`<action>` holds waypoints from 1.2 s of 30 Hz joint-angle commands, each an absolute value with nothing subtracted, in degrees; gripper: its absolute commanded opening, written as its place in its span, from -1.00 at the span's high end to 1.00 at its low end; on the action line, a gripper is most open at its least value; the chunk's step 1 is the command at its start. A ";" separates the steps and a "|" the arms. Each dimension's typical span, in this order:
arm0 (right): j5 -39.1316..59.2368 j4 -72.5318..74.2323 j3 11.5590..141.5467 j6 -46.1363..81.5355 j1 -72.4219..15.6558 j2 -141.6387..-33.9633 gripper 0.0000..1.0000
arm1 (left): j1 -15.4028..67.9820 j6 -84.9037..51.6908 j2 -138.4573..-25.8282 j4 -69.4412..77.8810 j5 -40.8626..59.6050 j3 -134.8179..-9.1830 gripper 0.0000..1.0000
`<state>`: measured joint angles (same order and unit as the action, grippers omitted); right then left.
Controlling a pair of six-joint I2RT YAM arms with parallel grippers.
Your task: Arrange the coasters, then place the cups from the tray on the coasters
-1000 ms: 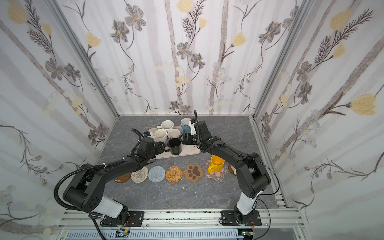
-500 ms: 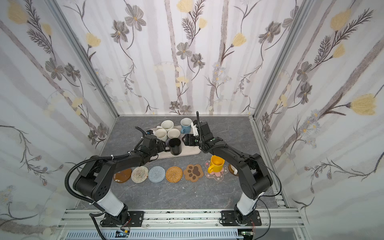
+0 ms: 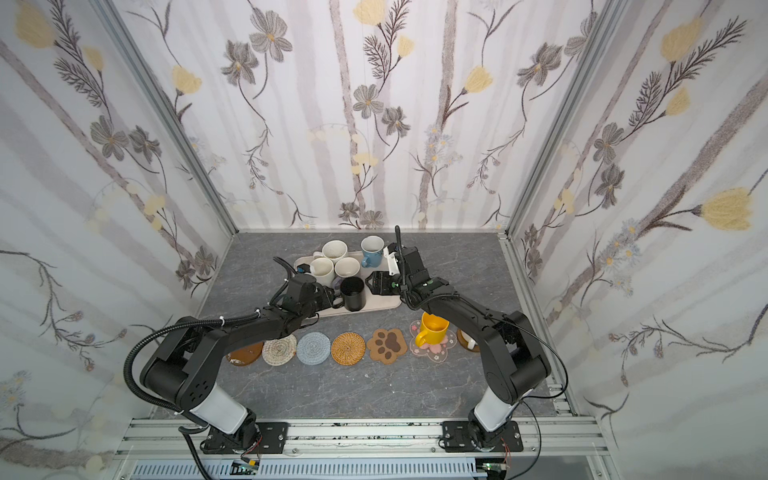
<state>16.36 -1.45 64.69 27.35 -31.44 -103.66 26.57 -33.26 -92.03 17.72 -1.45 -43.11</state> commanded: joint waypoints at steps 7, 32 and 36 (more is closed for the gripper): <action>16.72 2.08 62.75 27.85 -31.43 -101.89 -0.48 | 28.23 -33.72 -89.83 18.46 -1.26 -41.14 0.32; 19.78 6.01 50.21 25.37 -26.55 -85.72 -0.58 | 27.42 -20.22 -68.09 1.23 1.19 -43.07 -0.11; 20.95 7.89 47.81 26.10 -25.83 -85.78 -0.57 | 27.07 -17.53 -70.77 -0.93 4.02 -46.69 -0.16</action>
